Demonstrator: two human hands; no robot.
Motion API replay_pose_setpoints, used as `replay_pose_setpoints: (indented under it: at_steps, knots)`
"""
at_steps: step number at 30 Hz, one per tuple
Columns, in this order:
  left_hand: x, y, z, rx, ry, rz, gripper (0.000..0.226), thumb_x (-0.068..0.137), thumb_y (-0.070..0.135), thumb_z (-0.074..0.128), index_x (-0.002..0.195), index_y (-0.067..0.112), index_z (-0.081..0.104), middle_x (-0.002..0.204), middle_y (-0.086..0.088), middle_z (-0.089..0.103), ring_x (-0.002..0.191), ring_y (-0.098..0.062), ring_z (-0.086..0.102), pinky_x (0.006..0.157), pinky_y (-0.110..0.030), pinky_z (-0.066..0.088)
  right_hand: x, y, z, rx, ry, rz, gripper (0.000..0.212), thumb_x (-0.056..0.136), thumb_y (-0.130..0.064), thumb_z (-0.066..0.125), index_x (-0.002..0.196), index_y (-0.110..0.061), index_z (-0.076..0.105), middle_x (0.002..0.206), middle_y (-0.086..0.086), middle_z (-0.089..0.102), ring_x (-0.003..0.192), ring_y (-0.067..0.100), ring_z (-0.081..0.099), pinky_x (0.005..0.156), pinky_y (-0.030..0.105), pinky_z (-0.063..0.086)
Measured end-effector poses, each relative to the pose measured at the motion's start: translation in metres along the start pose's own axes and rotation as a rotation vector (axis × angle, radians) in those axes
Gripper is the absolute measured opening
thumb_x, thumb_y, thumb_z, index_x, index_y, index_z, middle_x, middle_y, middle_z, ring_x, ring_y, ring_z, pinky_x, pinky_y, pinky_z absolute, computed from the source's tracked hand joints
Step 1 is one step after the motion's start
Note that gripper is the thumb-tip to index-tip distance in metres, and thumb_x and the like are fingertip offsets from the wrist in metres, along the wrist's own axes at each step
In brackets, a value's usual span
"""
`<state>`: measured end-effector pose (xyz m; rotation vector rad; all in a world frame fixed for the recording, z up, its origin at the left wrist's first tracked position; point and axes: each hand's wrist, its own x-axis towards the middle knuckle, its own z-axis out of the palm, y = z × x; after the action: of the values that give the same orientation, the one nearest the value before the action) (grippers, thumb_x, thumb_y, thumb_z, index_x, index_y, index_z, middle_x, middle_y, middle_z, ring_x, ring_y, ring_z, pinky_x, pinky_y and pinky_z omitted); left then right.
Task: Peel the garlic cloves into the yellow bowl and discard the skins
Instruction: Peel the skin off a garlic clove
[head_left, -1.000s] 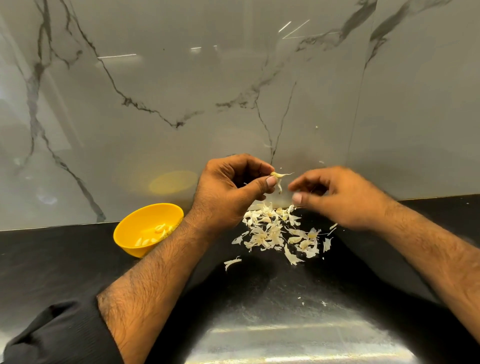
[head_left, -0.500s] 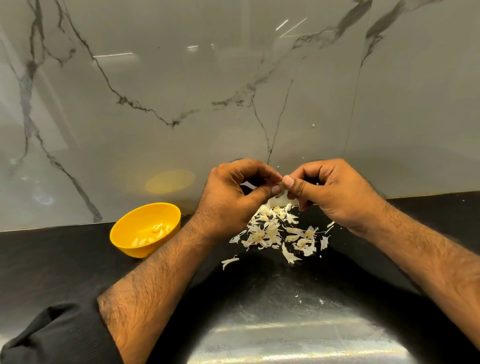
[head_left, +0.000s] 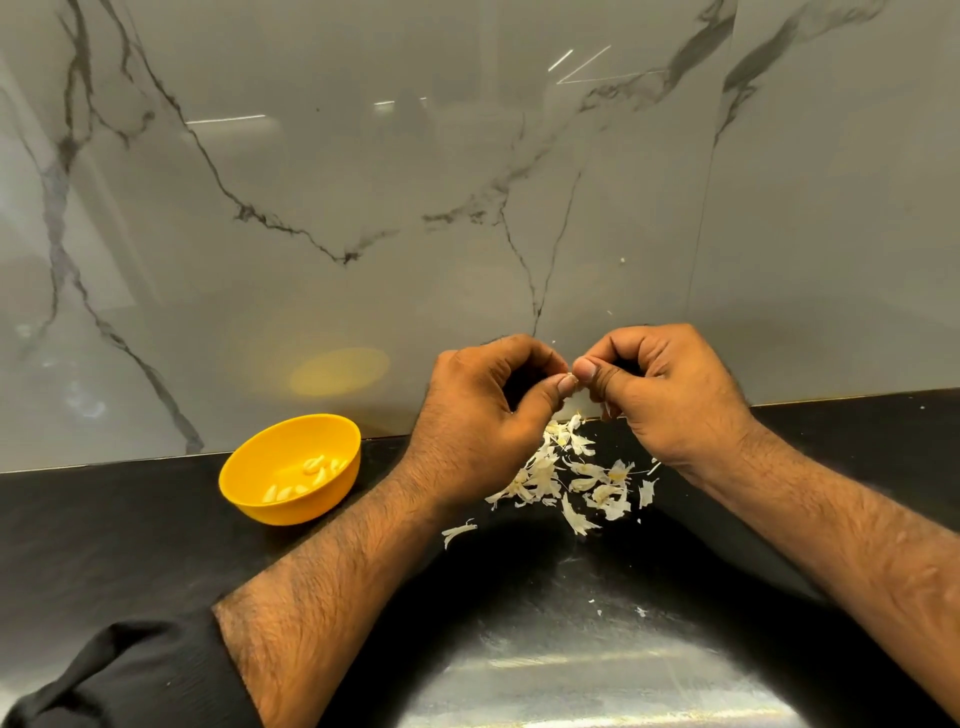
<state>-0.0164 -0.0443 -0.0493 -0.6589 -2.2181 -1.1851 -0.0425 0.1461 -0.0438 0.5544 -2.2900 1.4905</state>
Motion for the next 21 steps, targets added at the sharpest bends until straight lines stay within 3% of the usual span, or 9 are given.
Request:
replay_pose_setpoints:
  at_steps: [5, 11, 17, 21]
  knots:
    - [-0.002, 0.0012, 0.0037, -0.076, 0.029, -0.006, 0.006, 0.097, 0.016, 0.078, 0.096, 0.01, 0.077, 0.079, 0.002, 0.076, 0.073, -0.019, 0.076, 0.066, -0.04, 0.066, -0.0018, 0.0008, 0.0014, 0.258, -0.046, 0.116, 0.017, 0.095, -0.015, 0.073, 0.08, -0.01, 0.08, 0.068, 0.012, 0.071, 0.06, 0.021, 0.06, 0.062, 0.038, 0.055]
    - [-0.0038, 0.0003, 0.0063, -0.208, 0.038, -0.061, 0.006, 0.095, 0.014, 0.08, 0.095, 0.009, 0.079, 0.08, -0.003, 0.077, 0.073, -0.026, 0.076, 0.068, -0.049, 0.066, 0.0, 0.0057, 0.0025, 0.423, -0.053, 0.223, 0.022, 0.097, -0.009, 0.07, 0.083, 0.007, 0.073, 0.074, 0.03, 0.061, 0.056, 0.022, 0.051, 0.053, 0.032, 0.048]
    - [-0.0036, 0.004, 0.0029, -0.468, 0.016, -0.142, 0.006, 0.095, 0.001, 0.076, 0.1, -0.002, 0.076, 0.086, -0.015, 0.078, 0.078, -0.033, 0.078, 0.073, -0.042, 0.067, -0.0004, 0.0022, -0.0004, 0.598, -0.13, 0.281, 0.023, 0.081, -0.022, 0.071, 0.074, 0.0, 0.072, 0.07, 0.017, 0.055, 0.057, 0.021, 0.047, 0.051, 0.03, 0.045]
    - [-0.0029, 0.0047, -0.0002, -0.578, -0.002, -0.211, 0.009, 0.094, 0.0, 0.074, 0.102, -0.004, 0.073, 0.089, -0.02, 0.077, 0.08, -0.036, 0.078, 0.074, -0.039, 0.066, -0.0002, 0.0012, -0.0028, 0.597, -0.176, 0.218, 0.025, 0.085, -0.023, 0.07, 0.08, 0.001, 0.072, 0.072, 0.017, 0.054, 0.06, 0.023, 0.046, 0.055, 0.032, 0.046]
